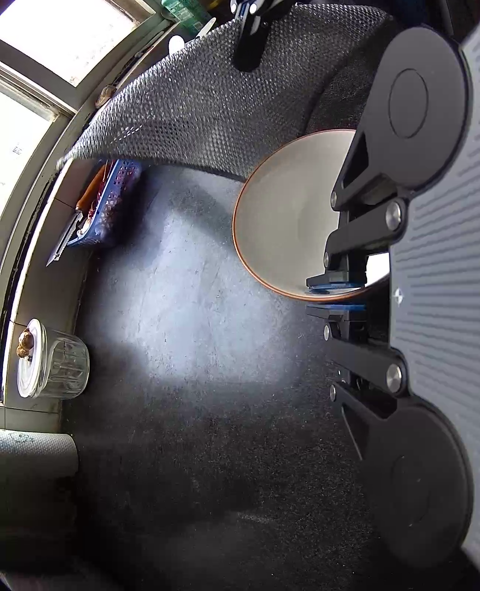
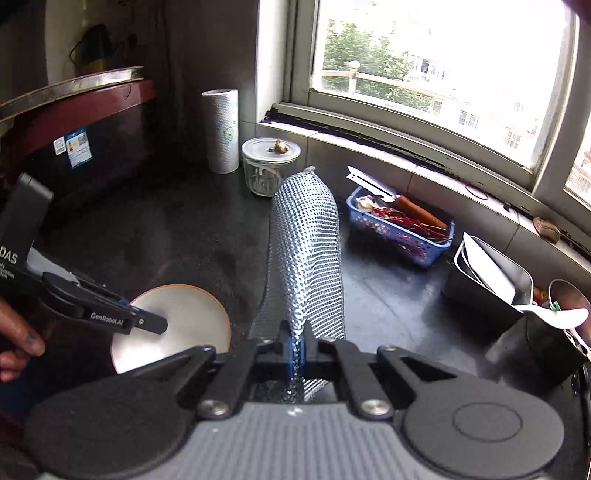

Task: Clean bowl
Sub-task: 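Lift the mesh cloth with the right gripper toward the bowl held by the left gripper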

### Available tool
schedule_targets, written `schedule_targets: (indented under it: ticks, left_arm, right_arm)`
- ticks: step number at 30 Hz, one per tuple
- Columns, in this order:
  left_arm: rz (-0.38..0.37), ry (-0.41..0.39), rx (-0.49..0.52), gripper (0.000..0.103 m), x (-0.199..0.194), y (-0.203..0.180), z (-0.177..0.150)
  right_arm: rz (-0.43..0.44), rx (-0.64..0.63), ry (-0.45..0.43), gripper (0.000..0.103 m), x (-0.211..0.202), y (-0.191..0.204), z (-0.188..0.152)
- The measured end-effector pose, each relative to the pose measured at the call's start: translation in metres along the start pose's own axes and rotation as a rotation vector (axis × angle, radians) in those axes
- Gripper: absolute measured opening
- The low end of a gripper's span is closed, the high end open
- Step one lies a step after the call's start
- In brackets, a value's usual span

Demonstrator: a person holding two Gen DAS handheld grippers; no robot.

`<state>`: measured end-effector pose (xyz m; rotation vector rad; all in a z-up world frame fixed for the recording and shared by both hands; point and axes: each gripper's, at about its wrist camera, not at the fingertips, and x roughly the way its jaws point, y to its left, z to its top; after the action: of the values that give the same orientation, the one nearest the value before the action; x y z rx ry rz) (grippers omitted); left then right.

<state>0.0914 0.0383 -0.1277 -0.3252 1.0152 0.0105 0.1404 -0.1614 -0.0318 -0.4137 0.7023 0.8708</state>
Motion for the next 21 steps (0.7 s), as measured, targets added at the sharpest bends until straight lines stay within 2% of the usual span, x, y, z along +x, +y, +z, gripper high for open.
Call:
schedule_targets:
  ticks: [7,10,13,19,21]
  left_arm:
    - [-0.005,0.005,-0.004,0.007,-0.001,0.002,0.000]
    - [-0.007,0.007,-0.008,0.007,0.000,0.003,0.001]
    - [-0.009,0.009,-0.008,0.007,0.000,0.003,0.001]
    - [-0.015,0.013,-0.010,0.007,0.001,0.004,0.001]
    - [-0.017,0.014,-0.009,0.007,0.000,0.004,0.001]
  right_arm:
    - [0.200,-0.045,0.100,0.004,0.028,0.024,-0.003]
    - [0.246,-0.043,0.132,0.005,0.038,0.024,-0.003]
    - [0.330,-0.020,0.168,0.005,0.046,0.020,0.000]
    - [0.338,-0.057,0.214,0.008,0.057,0.028,0.005]
    - [0.339,-0.071,0.228,0.012,0.060,0.031,0.007]
